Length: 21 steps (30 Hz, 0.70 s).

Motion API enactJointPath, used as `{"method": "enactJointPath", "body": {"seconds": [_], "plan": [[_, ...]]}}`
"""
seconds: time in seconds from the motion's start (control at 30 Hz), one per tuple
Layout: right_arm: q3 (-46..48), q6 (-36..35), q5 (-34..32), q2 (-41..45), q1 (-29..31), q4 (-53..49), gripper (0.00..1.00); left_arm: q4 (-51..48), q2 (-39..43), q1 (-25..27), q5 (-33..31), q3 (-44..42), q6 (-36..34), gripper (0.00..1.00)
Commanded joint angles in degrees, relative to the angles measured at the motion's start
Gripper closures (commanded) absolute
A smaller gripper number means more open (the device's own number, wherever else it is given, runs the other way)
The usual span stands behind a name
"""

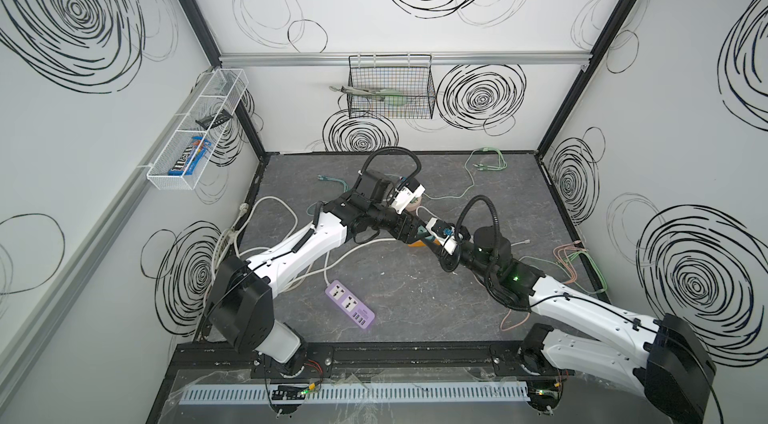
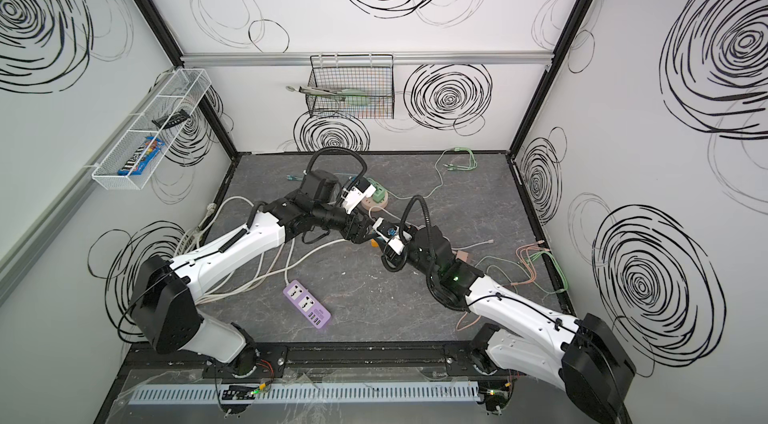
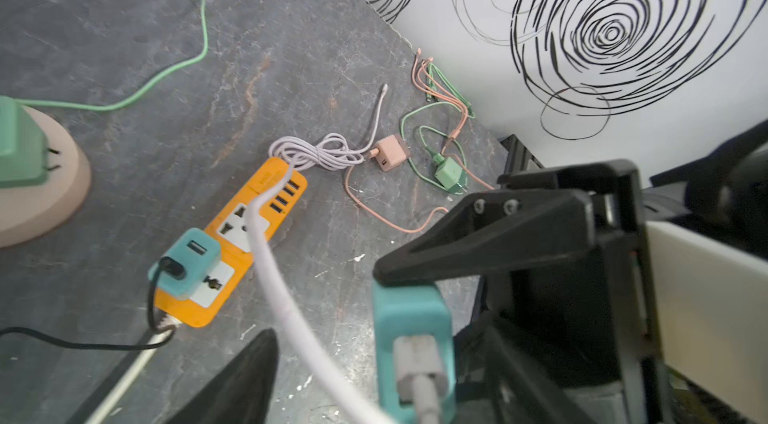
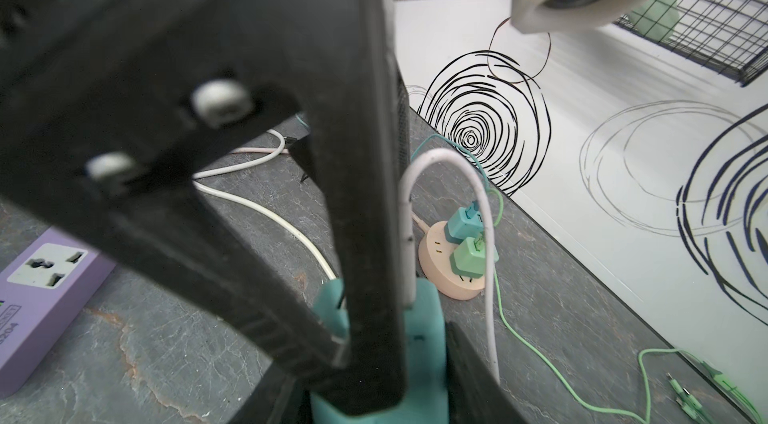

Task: Insert the plug
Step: 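Close the left gripper on the teal charger while the right gripper holds it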

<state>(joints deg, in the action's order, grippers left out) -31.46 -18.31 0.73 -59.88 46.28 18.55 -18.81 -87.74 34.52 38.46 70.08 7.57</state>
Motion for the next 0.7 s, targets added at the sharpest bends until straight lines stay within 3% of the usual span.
{"method": "enactJointPath", "body": {"seconds": [0.0,0.2,0.4,0.53,0.6,0.67], "plan": [[-1.0,-1.3,-0.9,0.0,0.9,5.1,0.55,2.3,-1.0,0.4,2.2,1.4,-0.3,0.34],[-1.4,-0.3,0.3,0.0,0.9,6.2,0.56,-0.8,-2.1,0.4,3.8,2.0,-2.8,0.55],[-2.4,-0.1,0.6,-0.6,0.9,5.3,0.55,-6.1,-2.7,1.1,5.1,3.9,-8.4,0.65],[-3.4,0.1,1.3,-0.6,0.9,3.8,0.53,-7.1,-2.4,1.4,2.1,4.6,-9.9,0.92],[-3.7,1.0,1.6,-0.5,0.9,2.9,0.45,-6.1,-1.9,1.1,-0.4,4.5,-9.0,1.00],[-4.3,2.0,1.0,-0.2,0.8,1.1,0.21,-4.5,-1.3,0.5,-2.1,4.2,-7.8,1.00]]}}
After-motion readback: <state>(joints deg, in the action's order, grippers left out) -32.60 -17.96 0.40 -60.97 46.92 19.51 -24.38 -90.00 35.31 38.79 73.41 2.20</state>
